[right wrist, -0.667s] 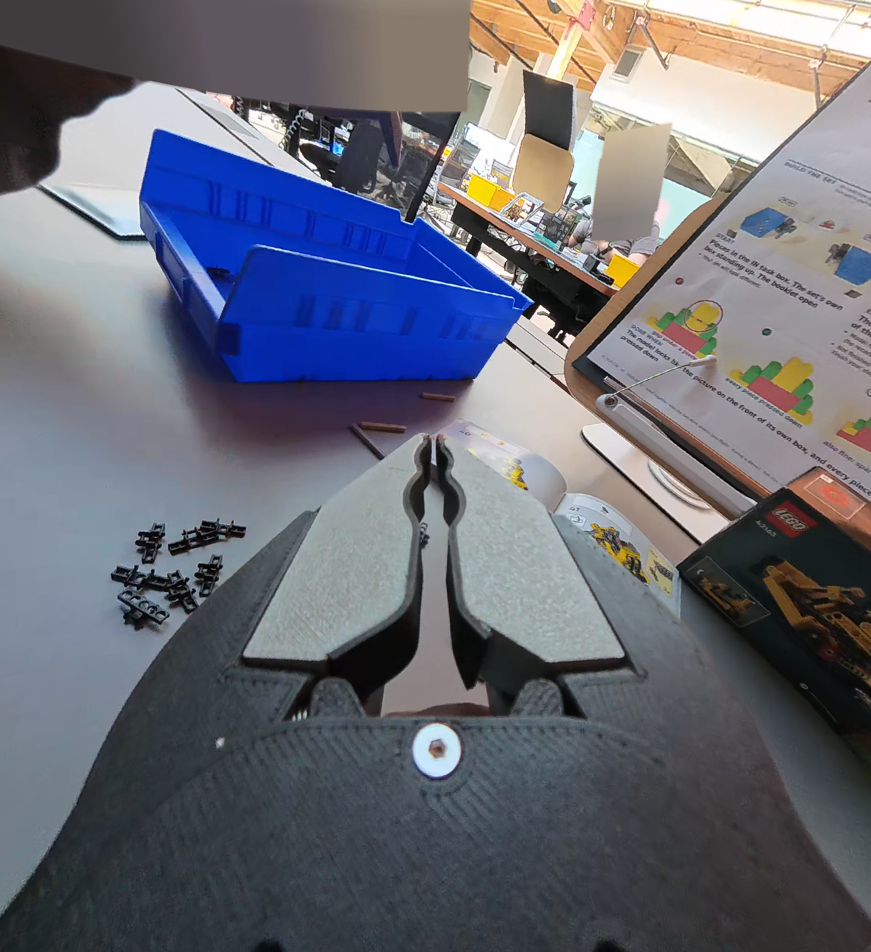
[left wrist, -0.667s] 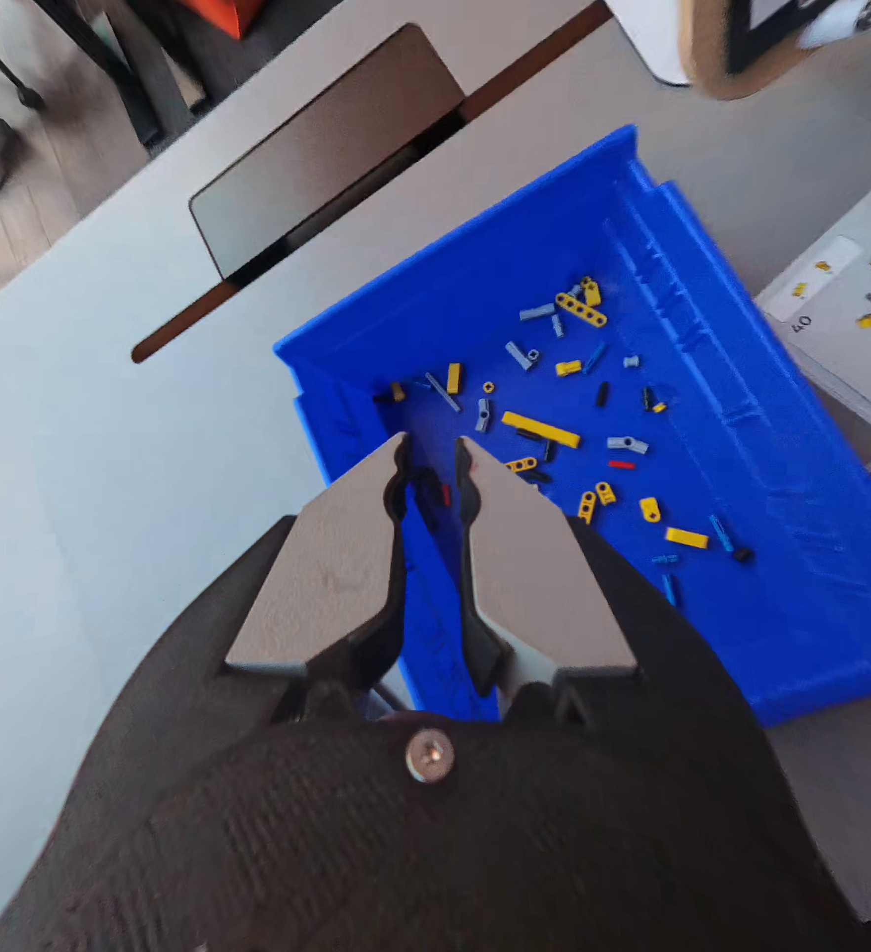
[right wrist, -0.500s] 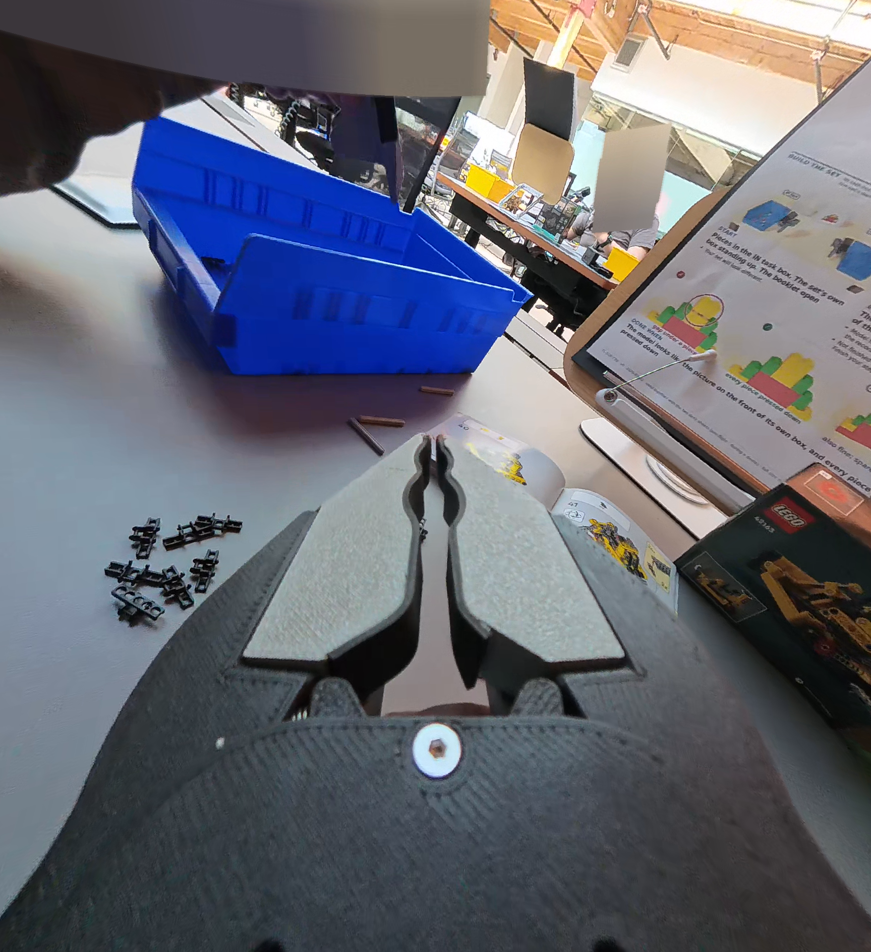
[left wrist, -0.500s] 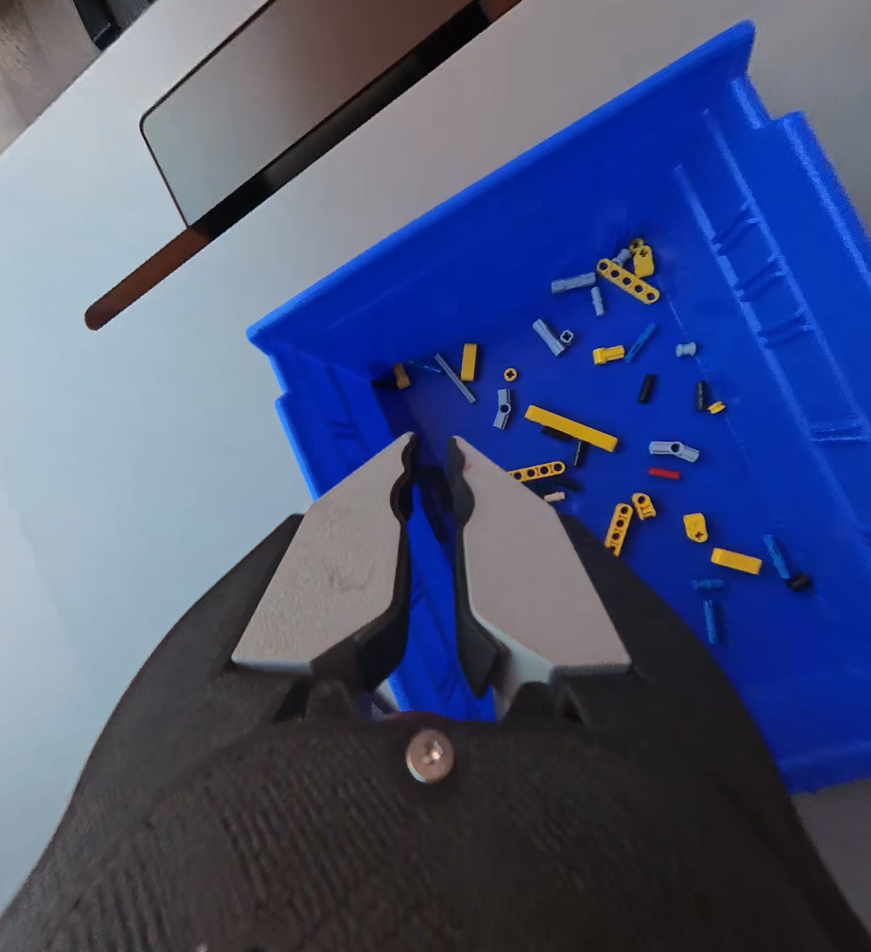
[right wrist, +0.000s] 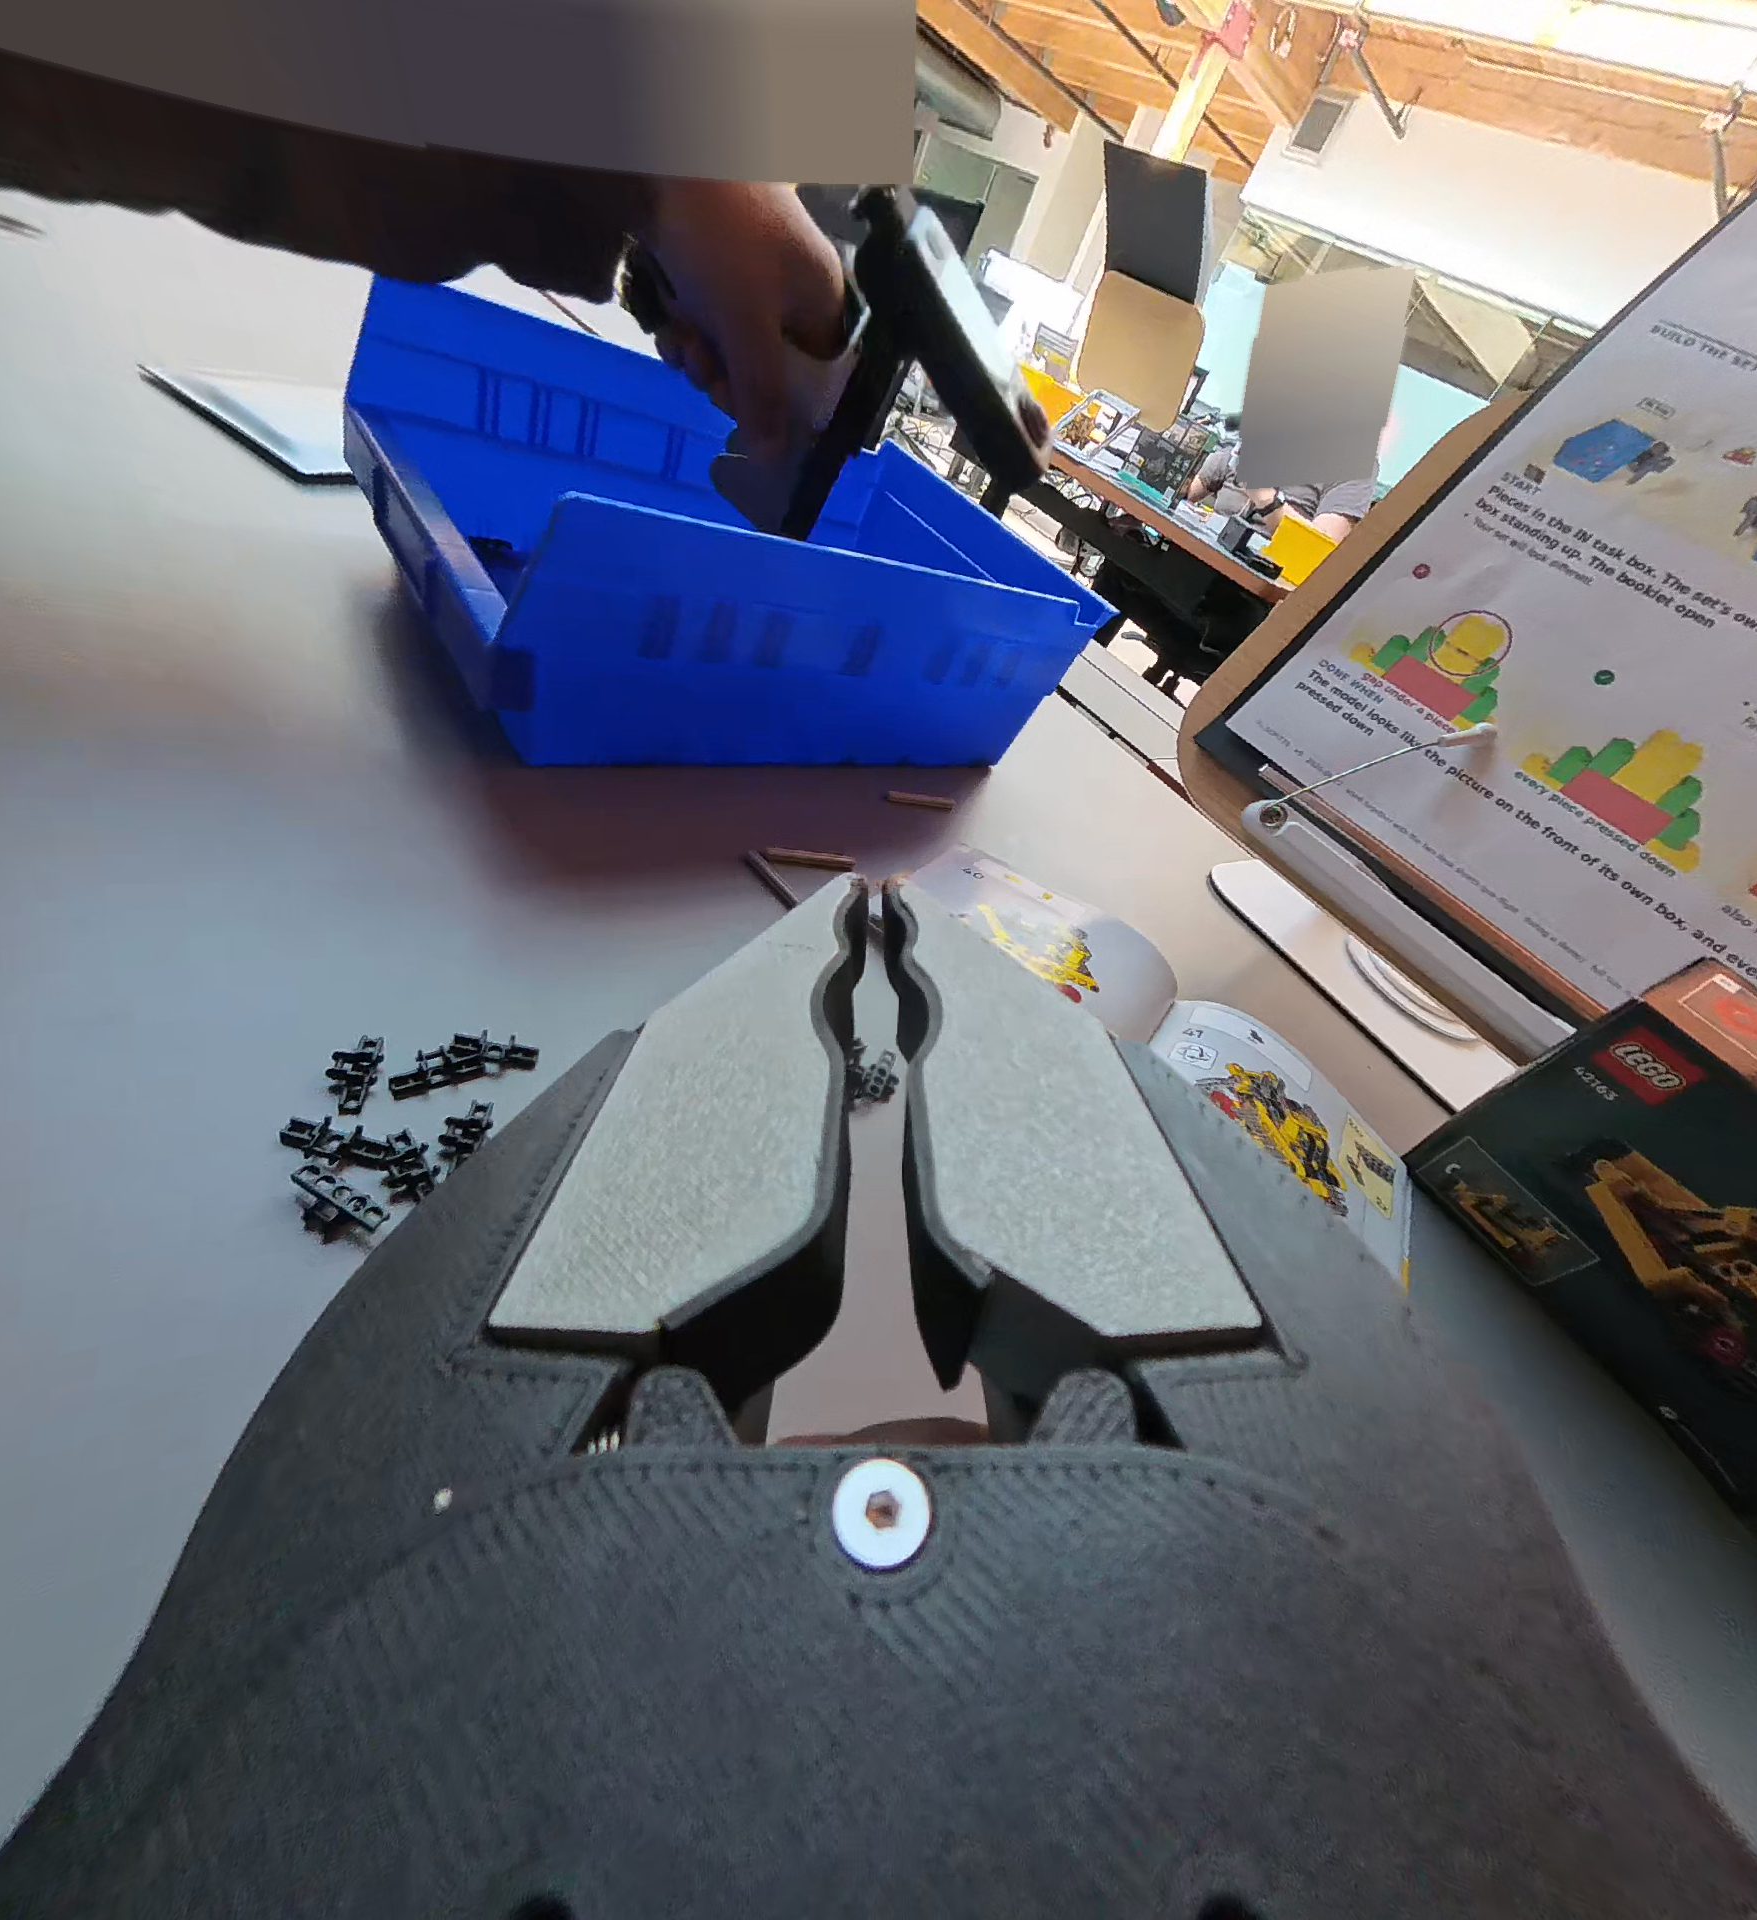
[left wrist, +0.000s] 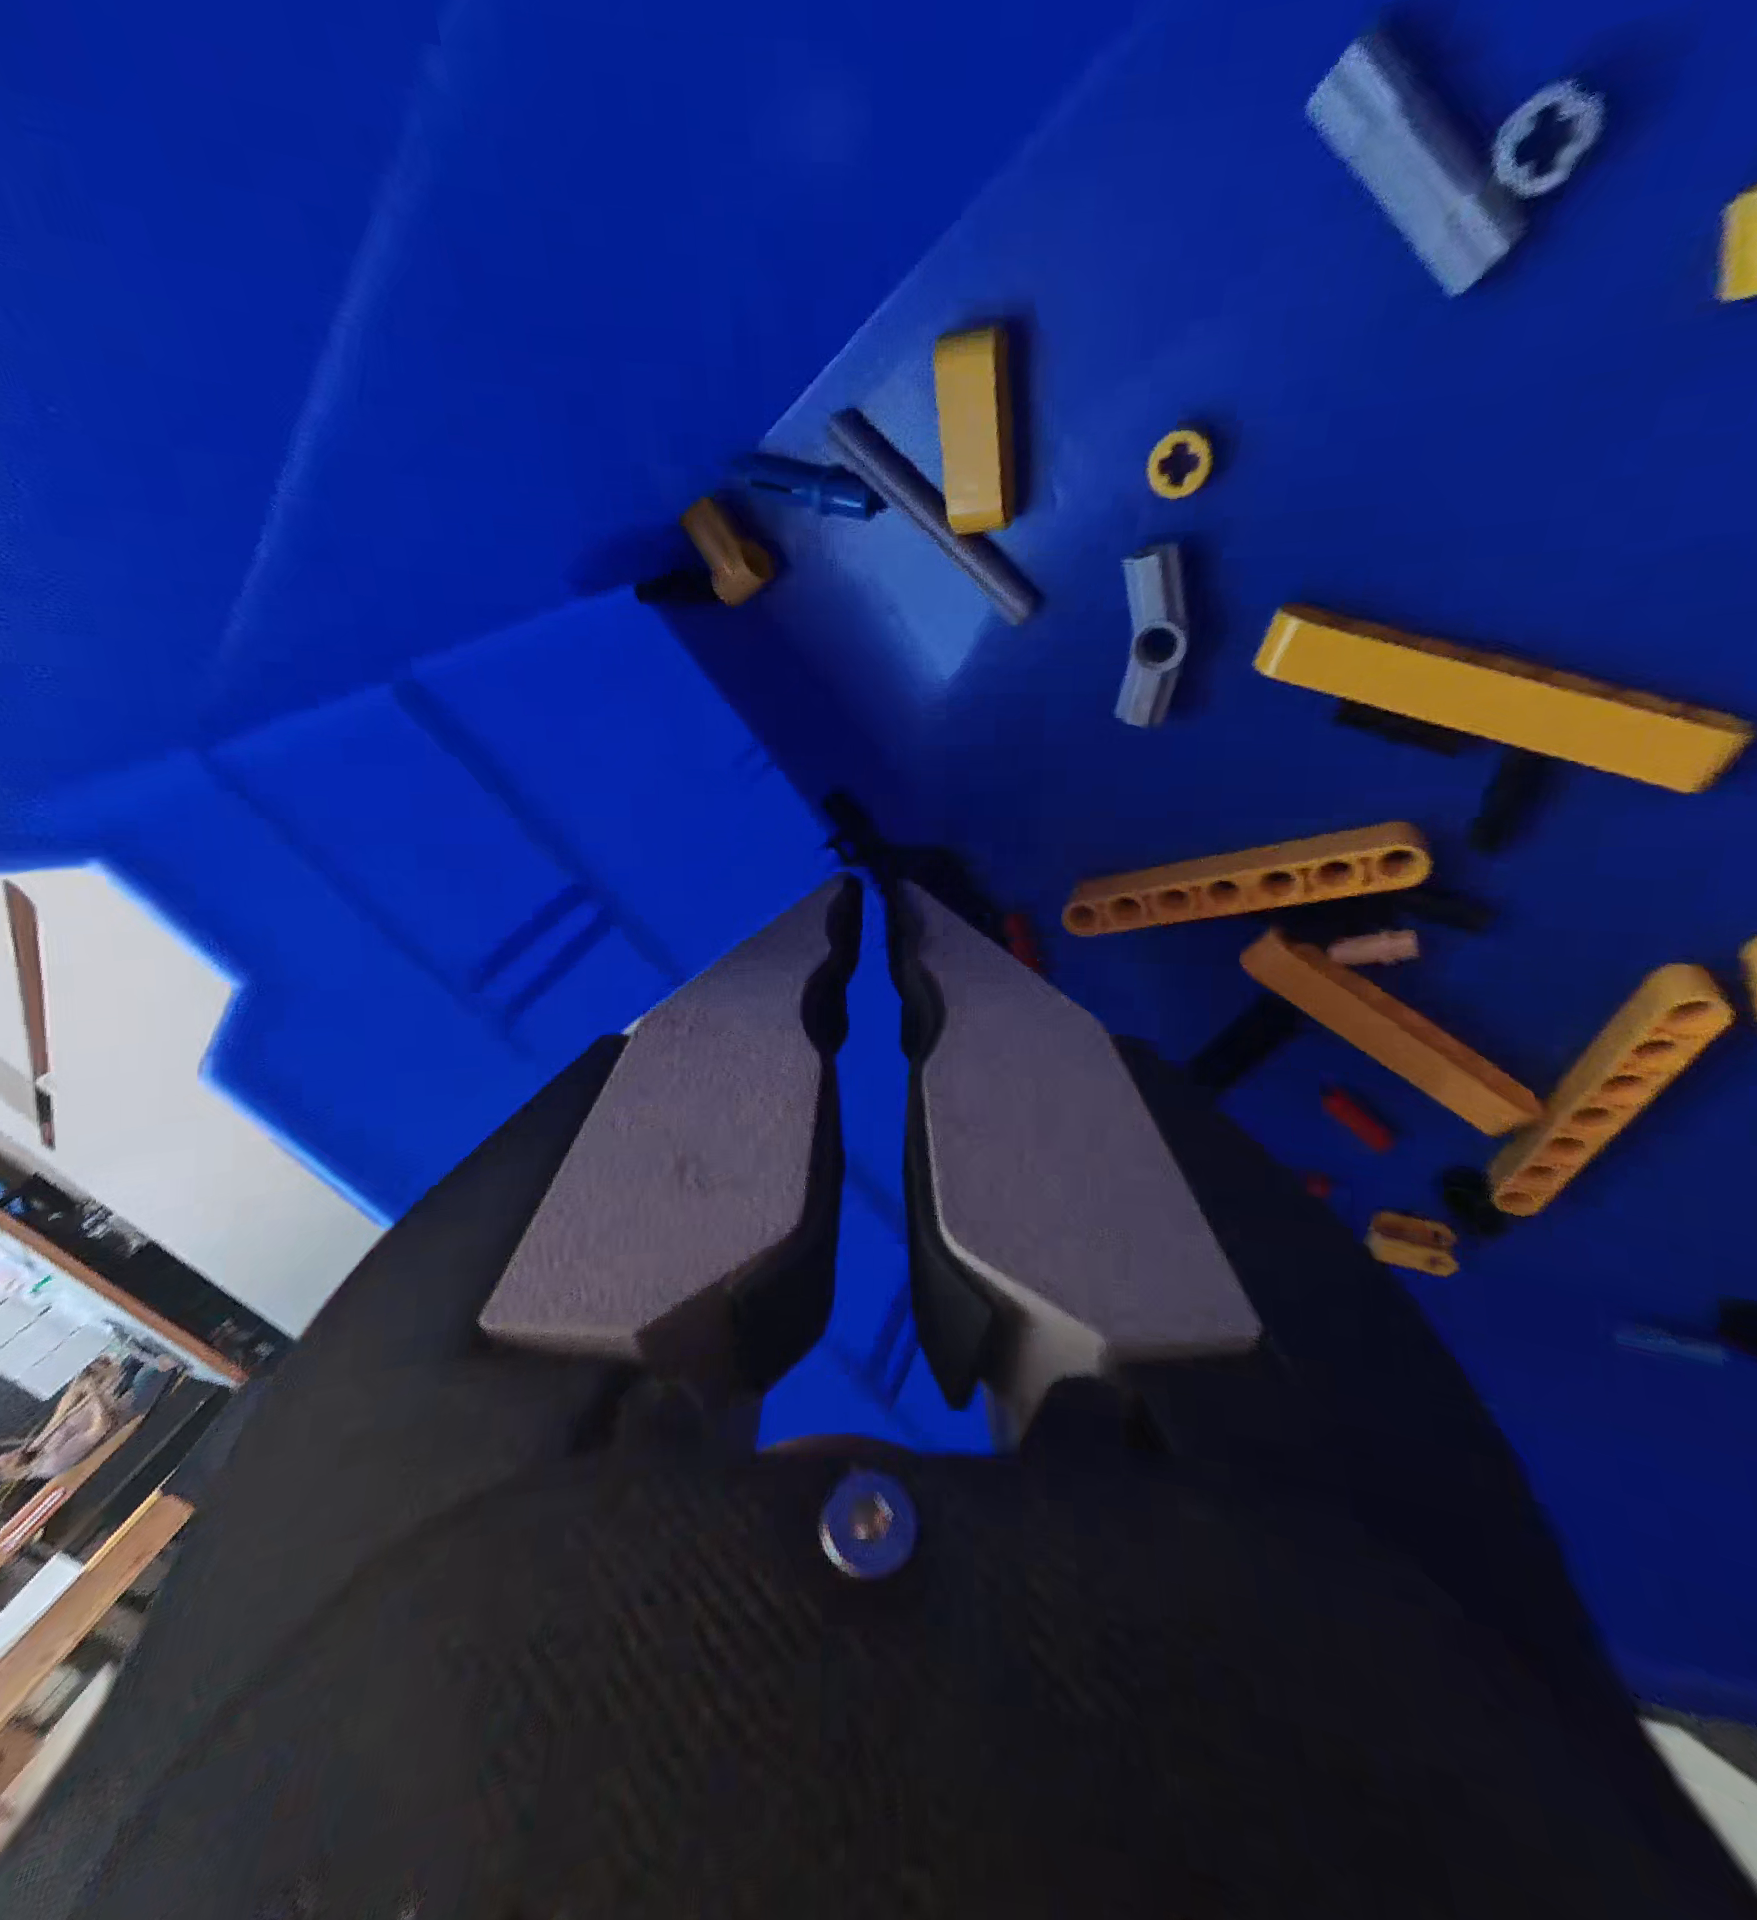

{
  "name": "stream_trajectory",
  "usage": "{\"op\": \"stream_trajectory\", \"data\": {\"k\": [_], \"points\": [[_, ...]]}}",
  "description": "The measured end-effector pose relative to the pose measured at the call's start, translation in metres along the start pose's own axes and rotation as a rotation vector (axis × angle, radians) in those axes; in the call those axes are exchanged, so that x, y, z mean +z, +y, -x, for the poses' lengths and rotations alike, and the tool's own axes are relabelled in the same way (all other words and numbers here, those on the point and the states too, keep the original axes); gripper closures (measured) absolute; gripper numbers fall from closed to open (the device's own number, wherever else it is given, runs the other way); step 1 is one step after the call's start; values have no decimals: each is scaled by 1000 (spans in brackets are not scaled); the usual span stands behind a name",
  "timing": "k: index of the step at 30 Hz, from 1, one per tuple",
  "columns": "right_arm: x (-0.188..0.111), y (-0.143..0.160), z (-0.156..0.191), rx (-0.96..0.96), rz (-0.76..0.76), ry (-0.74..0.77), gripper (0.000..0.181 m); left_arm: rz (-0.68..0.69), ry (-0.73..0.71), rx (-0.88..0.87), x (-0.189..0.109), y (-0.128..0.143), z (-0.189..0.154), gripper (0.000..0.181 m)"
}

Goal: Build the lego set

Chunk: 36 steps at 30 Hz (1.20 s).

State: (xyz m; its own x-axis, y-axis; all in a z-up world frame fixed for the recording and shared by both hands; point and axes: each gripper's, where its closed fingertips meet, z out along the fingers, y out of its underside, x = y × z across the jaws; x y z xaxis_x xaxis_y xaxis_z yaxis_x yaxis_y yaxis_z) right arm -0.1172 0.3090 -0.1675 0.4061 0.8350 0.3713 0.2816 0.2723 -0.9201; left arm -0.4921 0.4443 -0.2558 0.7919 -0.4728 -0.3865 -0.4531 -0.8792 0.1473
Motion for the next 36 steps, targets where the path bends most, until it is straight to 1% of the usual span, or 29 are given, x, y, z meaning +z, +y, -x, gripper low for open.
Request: {"op": "stream_trajectory", "data": {"k": [1,4,6,9,15,18,21,25,27,29,32,36], "points": [[-1,0,0,0,-3,-1,181,22,-6,6,3,1,1,181],[-3,-1,0,11,-12,-3,181,34,15,-9,6,-1,0,178],[-4,-2,0,19,-17,-8,181,29,36,-16,5,-4,0,173],[-5,-2,0,23,-19,-13,181,34,61,-42,7,-5,1,180],[-4,-1,2,13,-11,-16,181,42,163,-73,7,-5,-5,179],[-4,-1,2,12,-11,-15,181,27,220,-64,7,-9,-11,181],[-5,0,2,10,-10,-13,181,11,233,-77,6,-10,-11,181],[-4,0,2,11,-9,-15,181,-60,254,-76,-5,-19,-15,181],[-4,0,2,10,-8,-16,181,-59,205,-83,-8,-18,-8,181],[-4,0,3,9,-7,-17,181,-22,133,-75,-6,-12,1,173],[-4,0,3,7,-8,-19,181,3,92,-57,-1,-11,1,172],[-6,0,3,7,-9,-16,181,19,140,-50,4,-13,-7,167]]}}
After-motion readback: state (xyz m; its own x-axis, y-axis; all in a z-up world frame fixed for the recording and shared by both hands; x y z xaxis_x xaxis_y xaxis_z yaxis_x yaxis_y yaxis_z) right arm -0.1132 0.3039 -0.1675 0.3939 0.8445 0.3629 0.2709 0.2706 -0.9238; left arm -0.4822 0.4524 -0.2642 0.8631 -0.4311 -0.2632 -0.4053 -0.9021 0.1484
